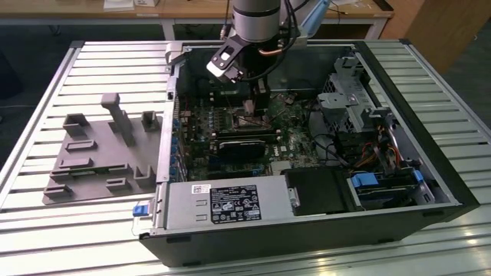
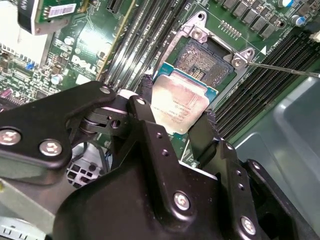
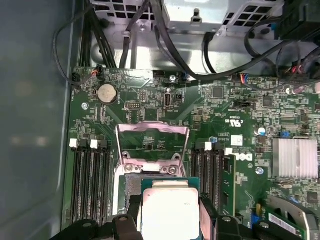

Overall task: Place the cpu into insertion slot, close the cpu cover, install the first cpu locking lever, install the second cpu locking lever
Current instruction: 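Place the cpu into insertion slot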

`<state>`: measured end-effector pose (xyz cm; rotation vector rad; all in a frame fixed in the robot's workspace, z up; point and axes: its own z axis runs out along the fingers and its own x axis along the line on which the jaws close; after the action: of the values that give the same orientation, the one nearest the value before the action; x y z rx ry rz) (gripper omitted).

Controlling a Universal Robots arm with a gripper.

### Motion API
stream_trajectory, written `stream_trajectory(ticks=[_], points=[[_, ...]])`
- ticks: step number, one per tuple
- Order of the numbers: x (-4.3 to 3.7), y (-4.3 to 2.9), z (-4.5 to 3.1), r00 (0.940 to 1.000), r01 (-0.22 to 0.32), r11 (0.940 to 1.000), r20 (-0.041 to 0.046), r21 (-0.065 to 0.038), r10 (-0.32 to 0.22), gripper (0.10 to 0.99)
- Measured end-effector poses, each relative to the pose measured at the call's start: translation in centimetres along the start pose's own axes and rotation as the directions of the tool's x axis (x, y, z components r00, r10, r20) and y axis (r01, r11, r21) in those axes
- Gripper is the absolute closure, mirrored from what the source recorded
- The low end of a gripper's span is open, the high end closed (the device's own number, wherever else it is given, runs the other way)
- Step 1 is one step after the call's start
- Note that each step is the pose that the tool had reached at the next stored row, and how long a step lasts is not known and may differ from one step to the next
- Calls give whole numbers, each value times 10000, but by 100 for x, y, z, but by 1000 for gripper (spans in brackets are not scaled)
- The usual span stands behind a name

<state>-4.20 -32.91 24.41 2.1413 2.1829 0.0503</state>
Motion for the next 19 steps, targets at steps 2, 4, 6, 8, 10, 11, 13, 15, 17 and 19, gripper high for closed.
stream_trajectory(ticks=[2,4,6,8,10,11,13,15,17,19], points=[[13,-2,28,10000,17,10000,3,-1,-17,545],[27,-5,55,10000,33,10000,8,-1,-33,545],[46,-8,78,10000,47,10000,13,0,-47,545],[65,-12,92,10000,58,10000,56,-1,-58,545],[74,-14,110,9999,69,10000,111,-1,-69,545],[77,-16,120,9999,73,10000,136,1,-73,545],[86,-19,145,9998,76,10000,162,1,-76,545],[94,-25,172,9998,78,10000,179,2,-78,545],[107,-36,195,9998,80,10000,197,3,-80,545],[120,-46,217,9997,82,10000,211,3,-82,545]])
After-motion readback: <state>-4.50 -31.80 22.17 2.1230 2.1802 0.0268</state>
